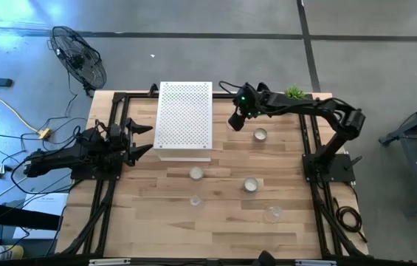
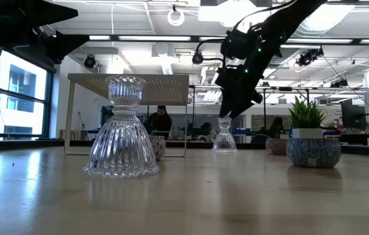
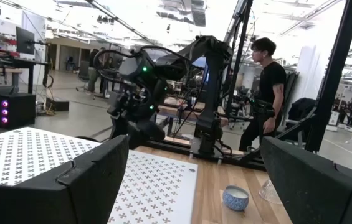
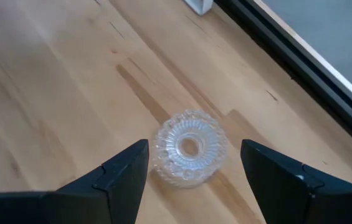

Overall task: Pick & Place candle stick holders
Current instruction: Put the top transparent candle holder on the shelf

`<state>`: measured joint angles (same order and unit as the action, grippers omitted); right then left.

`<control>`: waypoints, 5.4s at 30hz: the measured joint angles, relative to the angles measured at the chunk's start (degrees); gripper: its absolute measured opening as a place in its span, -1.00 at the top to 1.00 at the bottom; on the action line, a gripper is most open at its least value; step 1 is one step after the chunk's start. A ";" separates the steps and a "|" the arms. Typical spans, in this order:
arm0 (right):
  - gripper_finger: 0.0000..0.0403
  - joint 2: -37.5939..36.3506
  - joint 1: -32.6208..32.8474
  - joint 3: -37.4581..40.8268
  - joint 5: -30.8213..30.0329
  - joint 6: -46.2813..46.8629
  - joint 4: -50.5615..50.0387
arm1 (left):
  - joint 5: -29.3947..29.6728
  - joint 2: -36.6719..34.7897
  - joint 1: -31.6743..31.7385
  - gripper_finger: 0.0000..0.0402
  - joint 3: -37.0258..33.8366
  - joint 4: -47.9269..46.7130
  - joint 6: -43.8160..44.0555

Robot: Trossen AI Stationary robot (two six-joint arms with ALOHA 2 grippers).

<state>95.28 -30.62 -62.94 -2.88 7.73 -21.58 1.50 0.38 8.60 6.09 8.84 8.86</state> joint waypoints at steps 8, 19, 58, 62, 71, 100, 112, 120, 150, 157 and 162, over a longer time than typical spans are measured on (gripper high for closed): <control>-0.24 0.05 -0.01 0.00 -0.72 -0.70 0.04 | 0.00 0.00 0.00 -0.79 0.00 0.02 0.00; -0.24 3.35 -0.14 0.00 0.79 -1.76 1.43 | -0.05 0.01 0.00 -0.79 -0.02 -0.06 0.00; 0.32 3.86 -0.12 0.02 -1.69 -3.87 1.70 | 0.54 0.02 0.00 -0.79 -0.04 0.06 0.02; 0.32 3.86 -0.12 0.00 -2.14 -3.90 1.33 | 0.52 0.00 0.00 -0.79 -0.04 0.14 0.02; 0.32 3.86 0.13 0.02 -3.44 -5.44 0.96 | 0.56 0.00 0.01 -0.79 -0.04 0.54 0.42; 0.32 -8.63 9.59 0.11 -11.32 -5.46 -6.65 | 0.63 0.00 0.00 -0.79 -0.07 0.18 0.44; 0.32 -22.14 13.44 0.09 -13.52 -3.70 -8.22 | -0.32 0.02 0.02 -0.79 -0.07 0.25 6.05; 0.32 -25.02 15.99 0.02 -11.58 -4.14 -4.80 | -2.91 0.14 0.02 -0.79 1.23 0.65 5.75; 0.32 -12.97 17.19 -17.88 0.09 -9.14 -5.45 | -2.84 31.80 0.00 -0.79 30.33 -17.80 -8.07; 0.32 -13.00 19.30 -17.90 1.76 -9.25 -4.07 | -2.30 45.97 0.00 -0.79 40.52 -20.70 -18.79; 0.32 -13.00 22.04 -17.90 0.31 -10.38 -3.58 | -2.08 53.51 0.00 -0.79 45.35 -20.10 -20.63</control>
<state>82.28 -8.58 -80.84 -2.57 -2.65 -25.16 -0.58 53.89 8.60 51.44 -11.25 -11.76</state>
